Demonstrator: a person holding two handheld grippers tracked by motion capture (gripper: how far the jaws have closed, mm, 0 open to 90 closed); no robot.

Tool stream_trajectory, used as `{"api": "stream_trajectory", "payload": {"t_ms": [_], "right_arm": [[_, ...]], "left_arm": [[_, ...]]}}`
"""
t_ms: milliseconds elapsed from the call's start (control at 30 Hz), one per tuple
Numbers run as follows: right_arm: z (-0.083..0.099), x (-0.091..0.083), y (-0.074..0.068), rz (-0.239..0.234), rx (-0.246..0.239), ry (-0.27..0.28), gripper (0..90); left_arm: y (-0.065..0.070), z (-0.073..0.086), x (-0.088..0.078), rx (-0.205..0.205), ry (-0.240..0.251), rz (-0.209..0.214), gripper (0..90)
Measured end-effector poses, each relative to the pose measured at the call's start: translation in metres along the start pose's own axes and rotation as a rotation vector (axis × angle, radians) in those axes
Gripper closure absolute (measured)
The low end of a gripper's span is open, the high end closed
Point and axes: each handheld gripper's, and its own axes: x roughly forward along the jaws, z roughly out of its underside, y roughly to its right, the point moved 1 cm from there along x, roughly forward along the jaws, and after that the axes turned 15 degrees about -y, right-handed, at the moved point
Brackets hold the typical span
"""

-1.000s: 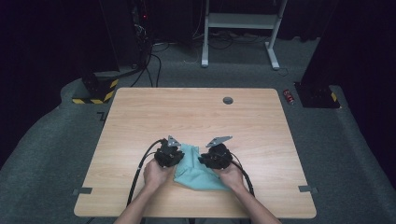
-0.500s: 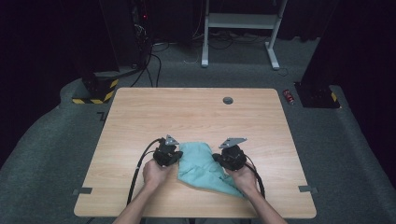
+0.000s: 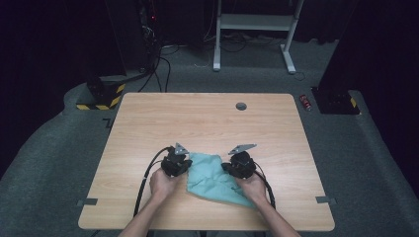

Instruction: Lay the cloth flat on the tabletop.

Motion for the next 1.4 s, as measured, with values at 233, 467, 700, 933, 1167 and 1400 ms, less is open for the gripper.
{"api": "stream_trajectory", "payload": {"t_ms": [233, 467, 700, 933, 1167, 1400], "right_arm": [[-0.025, -0.007, -0.034, 0.053, -0.121, 0.038, 88.9], [-0.025, 0.029, -0.062, -0.024, -0.259, -0.080, 79.5], [-0.021, 0.009, -0.055, -0.056, -0.224, 0.006, 74.9], [-0.022, -0.007, -0.025, 0.000, -0.082, 0.053, 77.4], [-0.031, 0.024, -0.027, -0.004, -0.073, -0.027, 71.2], [-0.033, 0.025, -0.029, 0.000, -0.097, -0.025, 89.7]], "left_arm": [[-0.003, 0.003, 0.003, -0.035, 0.015, 0.027, 89.1], [-0.001, 0.004, 0.004, -0.030, 0.027, 0.018, 89.1], [-0.003, 0.005, 0.004, -0.039, 0.035, 0.030, 89.1], [-0.003, 0.006, 0.005, -0.045, 0.049, 0.030, 89.2], [-0.003, 0.006, 0.005, -0.041, 0.050, 0.028, 89.2], [-0.004, 0.006, 0.005, -0.040, 0.049, 0.030, 89.6]]}}
